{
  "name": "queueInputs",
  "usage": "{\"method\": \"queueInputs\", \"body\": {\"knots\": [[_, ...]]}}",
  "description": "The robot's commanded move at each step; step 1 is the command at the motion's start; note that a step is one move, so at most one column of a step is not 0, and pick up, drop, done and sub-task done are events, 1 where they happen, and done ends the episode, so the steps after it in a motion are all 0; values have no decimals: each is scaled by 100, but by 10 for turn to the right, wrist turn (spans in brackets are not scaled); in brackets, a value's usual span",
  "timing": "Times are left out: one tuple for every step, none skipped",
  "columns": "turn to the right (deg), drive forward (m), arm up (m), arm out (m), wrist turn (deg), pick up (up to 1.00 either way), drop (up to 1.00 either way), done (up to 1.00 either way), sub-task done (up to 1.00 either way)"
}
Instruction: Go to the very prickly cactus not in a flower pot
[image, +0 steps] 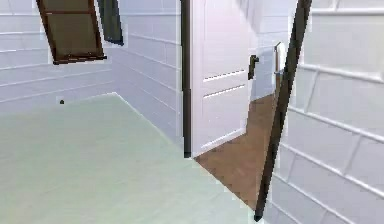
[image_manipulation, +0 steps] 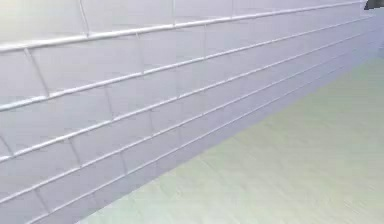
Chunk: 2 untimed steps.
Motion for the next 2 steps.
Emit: {"method": "queueInputs", "body": {"knots": [[450, 0, 0, 0, 0, 0, 0, 0, 0], [60, 0, 0, 0, 0, 0, 0, 0, 0]]}}
